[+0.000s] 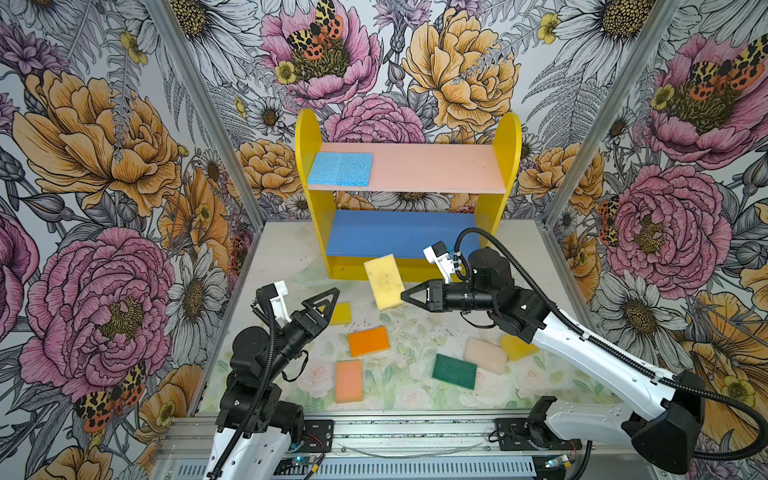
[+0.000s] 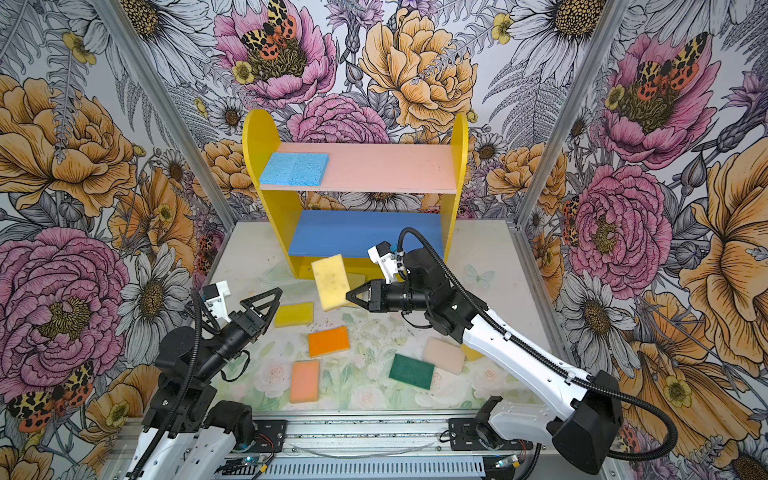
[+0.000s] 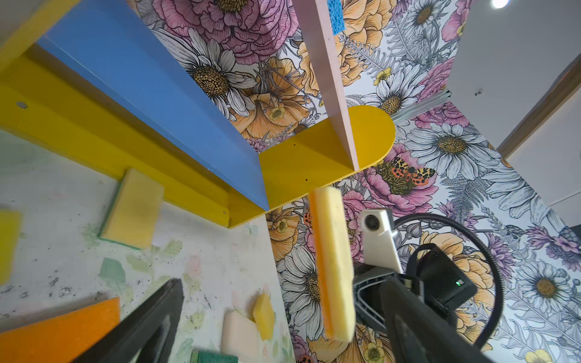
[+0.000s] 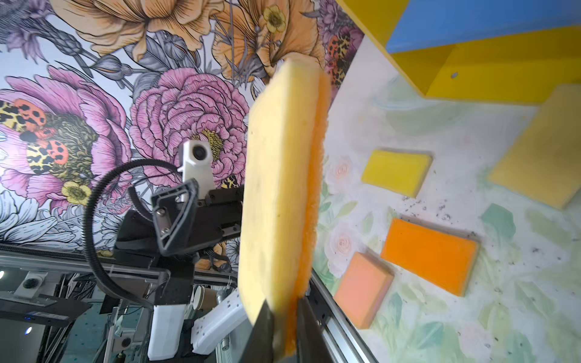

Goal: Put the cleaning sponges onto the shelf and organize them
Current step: 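Carry the yellow sponge to the pink shelf with the right gripper while the left withdraws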

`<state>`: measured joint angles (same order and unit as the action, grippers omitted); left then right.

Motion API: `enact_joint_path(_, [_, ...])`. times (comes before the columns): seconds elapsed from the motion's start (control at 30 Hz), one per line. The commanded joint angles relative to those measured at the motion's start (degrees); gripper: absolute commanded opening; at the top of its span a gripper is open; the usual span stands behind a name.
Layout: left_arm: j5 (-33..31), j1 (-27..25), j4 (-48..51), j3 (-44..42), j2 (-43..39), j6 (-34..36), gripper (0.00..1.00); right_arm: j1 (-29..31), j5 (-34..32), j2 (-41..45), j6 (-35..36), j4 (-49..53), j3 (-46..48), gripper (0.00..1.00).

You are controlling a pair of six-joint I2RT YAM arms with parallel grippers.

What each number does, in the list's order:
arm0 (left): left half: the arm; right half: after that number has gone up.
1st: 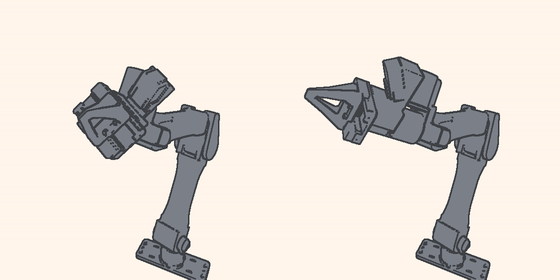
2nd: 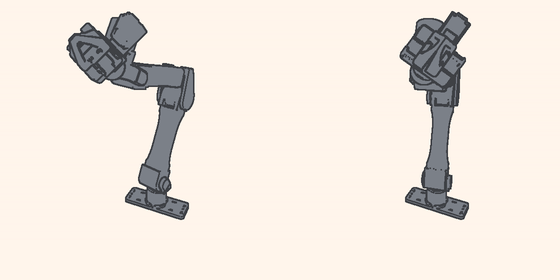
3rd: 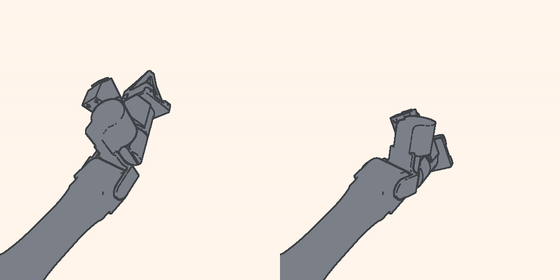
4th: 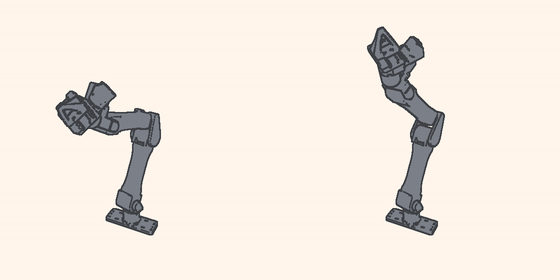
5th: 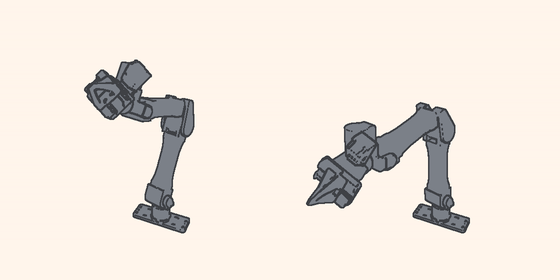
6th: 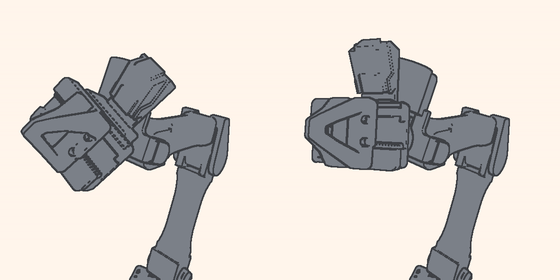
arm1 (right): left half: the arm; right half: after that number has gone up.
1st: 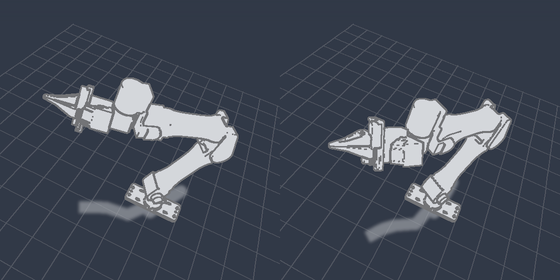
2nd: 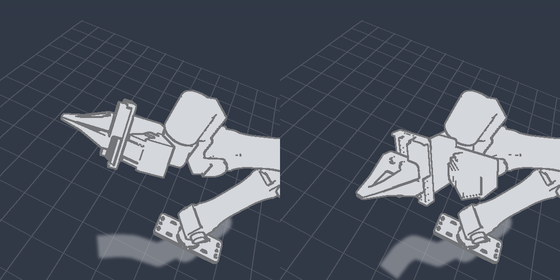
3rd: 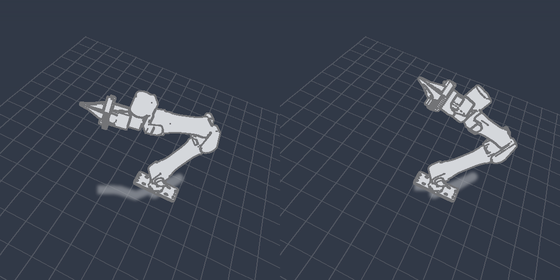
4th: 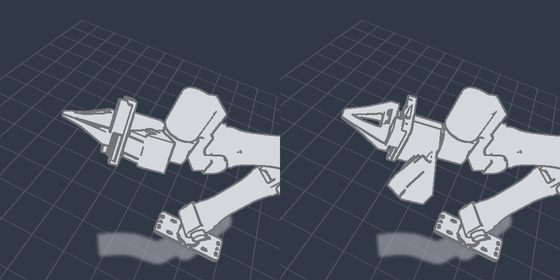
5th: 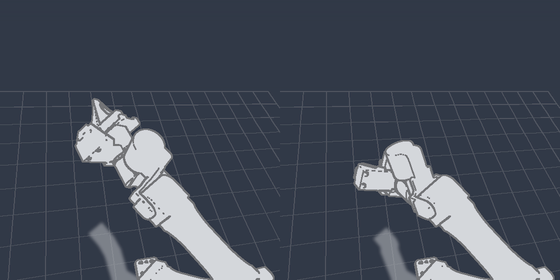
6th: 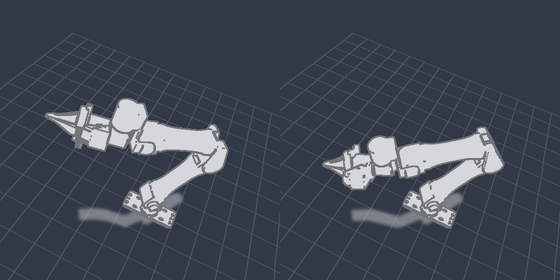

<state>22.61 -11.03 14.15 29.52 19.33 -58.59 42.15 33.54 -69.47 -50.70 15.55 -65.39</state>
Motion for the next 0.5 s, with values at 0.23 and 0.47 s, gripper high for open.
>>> enact_joint_path(0.23, [1.4,0.6,10.6,-1.5,3.5,6.6,0.99,-3.6,-11.7,-8.9,-0.5,7.7,-25.8,0.14])
enact_joint_path(0.47, [3.2,0.7,14.4,0.8,5.4,11.7,0.99,-6.2,-17.2,-17.4,0.2,10.4,-38.8,0.14])
